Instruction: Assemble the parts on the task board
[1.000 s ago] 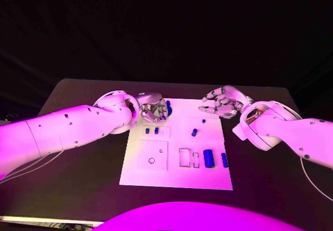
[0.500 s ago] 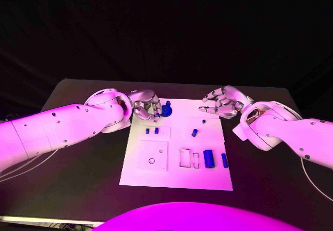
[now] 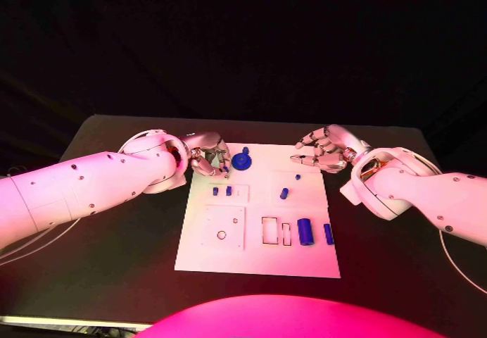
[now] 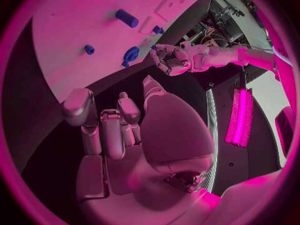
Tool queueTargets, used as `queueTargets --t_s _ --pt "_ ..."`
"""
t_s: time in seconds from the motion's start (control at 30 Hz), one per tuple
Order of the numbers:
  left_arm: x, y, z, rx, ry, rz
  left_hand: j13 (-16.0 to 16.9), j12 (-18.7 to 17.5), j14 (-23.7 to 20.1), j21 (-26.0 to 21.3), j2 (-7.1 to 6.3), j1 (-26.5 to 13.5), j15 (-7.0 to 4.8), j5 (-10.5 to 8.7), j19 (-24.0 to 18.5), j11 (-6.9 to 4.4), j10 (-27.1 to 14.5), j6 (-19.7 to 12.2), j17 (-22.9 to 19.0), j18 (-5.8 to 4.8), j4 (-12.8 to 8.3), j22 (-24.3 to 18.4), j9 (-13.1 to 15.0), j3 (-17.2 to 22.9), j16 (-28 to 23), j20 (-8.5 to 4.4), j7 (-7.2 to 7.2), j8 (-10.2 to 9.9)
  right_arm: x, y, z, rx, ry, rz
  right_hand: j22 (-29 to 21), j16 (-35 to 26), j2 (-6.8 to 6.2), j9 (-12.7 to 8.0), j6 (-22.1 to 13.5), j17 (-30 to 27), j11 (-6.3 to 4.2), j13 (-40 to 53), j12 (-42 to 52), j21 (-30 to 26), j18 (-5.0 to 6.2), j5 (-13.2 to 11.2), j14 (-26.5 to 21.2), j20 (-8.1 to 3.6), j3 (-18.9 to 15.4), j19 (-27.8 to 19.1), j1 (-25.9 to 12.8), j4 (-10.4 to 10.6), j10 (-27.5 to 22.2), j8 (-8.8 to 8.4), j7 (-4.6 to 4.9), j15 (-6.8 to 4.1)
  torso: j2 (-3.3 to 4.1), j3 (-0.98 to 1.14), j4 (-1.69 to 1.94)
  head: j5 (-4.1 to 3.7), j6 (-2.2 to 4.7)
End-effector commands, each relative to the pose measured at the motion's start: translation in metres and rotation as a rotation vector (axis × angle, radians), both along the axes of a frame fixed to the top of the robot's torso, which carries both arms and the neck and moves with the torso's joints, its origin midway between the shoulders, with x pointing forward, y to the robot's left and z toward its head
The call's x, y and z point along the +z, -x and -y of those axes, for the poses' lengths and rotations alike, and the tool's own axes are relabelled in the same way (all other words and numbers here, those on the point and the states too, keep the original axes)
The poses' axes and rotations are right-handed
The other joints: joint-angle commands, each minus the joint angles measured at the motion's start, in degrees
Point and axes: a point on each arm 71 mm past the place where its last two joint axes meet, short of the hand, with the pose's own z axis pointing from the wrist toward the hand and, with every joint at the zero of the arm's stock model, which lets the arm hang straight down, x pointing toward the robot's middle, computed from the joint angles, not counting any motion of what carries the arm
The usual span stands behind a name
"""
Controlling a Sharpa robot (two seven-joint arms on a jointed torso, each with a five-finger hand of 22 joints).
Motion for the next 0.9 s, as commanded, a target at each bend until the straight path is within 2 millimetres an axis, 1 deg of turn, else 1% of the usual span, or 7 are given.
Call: queueTargets --t_s 0.03,0.2,0.53,0.9 --pt "-0.0033 0.0006 0.0001 -0.016 -0.034 -0.024 0.0 -0.2 -0.1 0.1 -0.19 -0.1 0.29 -0.08 0.1 0.20 0.4 -0.1 -0.1 0.30 -0.4 0.0 -0.1 0.0 0.0 0.13 0.27 -0.3 0.0005 0.0002 -0.0008 0.008 -0.006 0.008 0.0 -0.3 0.48 -0.1 0.2 3.9 -0.15 0.0 0.0 0.0 0.56 -0.1 3.3 -0.14 0.4 -0.2 -0.1 0.0 0.0 0.27 -0.12 -0.39 0.01 0.01 -0.01 0.05 -0.05" --pt "-0.0056 0.0012 0.0006 -0.023 -0.042 -0.033 0.0 -0.3 -0.1 0.0 -0.17 -0.1 0.30 -0.08 0.0 0.20 0.5 -0.1 -0.1 0.33 -0.5 -0.2 -0.1 0.0 0.0 0.13 0.28 -0.4 0.0005 0.0002 -0.0008 0.008 -0.006 0.008 0.0 -0.3 0.46 -0.1 0.2 3.9 -0.15 -0.1 -0.1 -0.1 0.57 -0.1 3.3 -0.15 0.3 -0.2 -0.2 0.1 0.0 0.29 -0.12 -0.40 0.03 -0.01 -0.02 0.01 -0.05" --pt "-0.0083 0.0013 0.0017 -0.029 -0.057 -0.039 0.0 -0.4 -0.2 -0.1 -0.13 0.0 0.31 -0.08 -0.1 0.20 0.6 0.0 -0.3 0.35 -0.6 -0.2 0.0 0.1 -0.1 0.14 0.30 -0.4 0.0005 0.0003 -0.0007 0.008 -0.006 0.008 0.0 -0.3 0.48 -0.1 0.2 3.8 -0.16 -0.1 -0.1 -0.1 0.57 -0.1 3.3 -0.16 0.4 -0.2 -0.2 0.1 0.0 0.31 -0.13 -0.41 -0.01 0.03 -0.02 0.06 -0.05" --pt "-0.0104 0.0023 0.0064 -0.044 -0.056 -0.046 0.1 -0.5 -0.3 -0.1 -0.09 0.0 0.32 -0.11 -0.1 0.21 0.7 0.1 -0.3 0.35 -0.6 -0.2 0.0 0.1 -0.1 0.14 0.32 -0.4 0.0005 0.0004 -0.0006 0.008 -0.006 0.008 0.0 -0.3 0.48 -0.1 0.2 3.8 -0.16 -0.1 -0.1 -0.1 0.57 -0.1 3.3 -0.16 0.4 -0.2 -0.2 0.1 0.0 0.31 -0.13 -0.41 0.01 0.00 -0.03 0.00 -0.11"
